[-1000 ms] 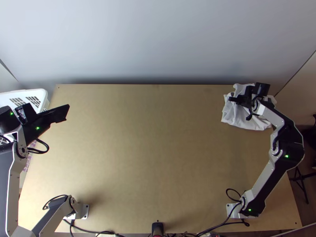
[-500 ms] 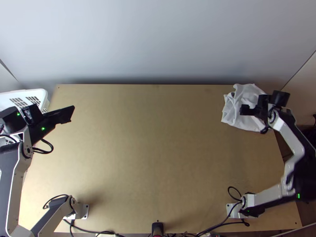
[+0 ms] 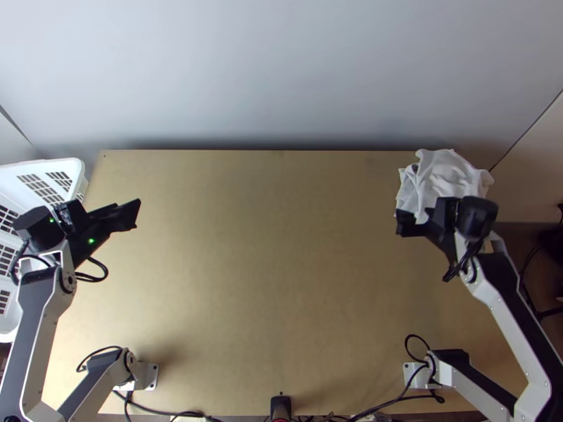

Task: Fold the t-shirt

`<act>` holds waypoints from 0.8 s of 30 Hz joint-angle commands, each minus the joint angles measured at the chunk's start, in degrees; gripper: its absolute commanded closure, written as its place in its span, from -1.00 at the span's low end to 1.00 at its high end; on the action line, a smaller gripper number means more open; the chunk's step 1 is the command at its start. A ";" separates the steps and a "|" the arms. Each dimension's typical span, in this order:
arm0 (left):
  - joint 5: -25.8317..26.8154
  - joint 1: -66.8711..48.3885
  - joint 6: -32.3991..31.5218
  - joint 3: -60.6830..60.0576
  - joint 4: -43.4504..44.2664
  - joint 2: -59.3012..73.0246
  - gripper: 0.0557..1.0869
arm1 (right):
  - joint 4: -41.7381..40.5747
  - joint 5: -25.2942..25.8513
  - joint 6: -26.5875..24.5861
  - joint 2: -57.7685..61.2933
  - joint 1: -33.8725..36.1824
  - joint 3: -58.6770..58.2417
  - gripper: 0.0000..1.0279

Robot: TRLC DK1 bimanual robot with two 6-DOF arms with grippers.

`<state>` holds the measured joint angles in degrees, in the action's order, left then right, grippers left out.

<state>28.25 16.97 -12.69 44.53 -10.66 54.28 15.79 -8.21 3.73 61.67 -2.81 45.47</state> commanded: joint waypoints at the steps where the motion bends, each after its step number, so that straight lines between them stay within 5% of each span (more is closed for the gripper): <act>1: -0.04 -0.18 0.21 -7.18 6.88 -0.49 -0.88 | -10.17 1.44 6.47 -6.30 -8.53 -10.23 -0.91; 6: -0.21 -0.62 0.38 -15.18 14.70 -1.81 -0.88 | -25.37 5.39 6.47 -7.27 -12.40 -19.11 -0.91; 13: -0.13 -0.18 -0.23 -21.07 19.44 -4.98 -0.88 | -35.13 9.53 2.60 -9.64 -14.77 -25.08 -0.91; 24: -0.48 1.13 0.38 -28.63 24.72 -8.93 -0.88 | -36.62 11.20 1.37 -27.39 -14.95 -31.59 -0.91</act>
<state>27.86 17.50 -13.67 20.18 12.40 48.42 -19.42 2.13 5.93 43.86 -17.15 19.05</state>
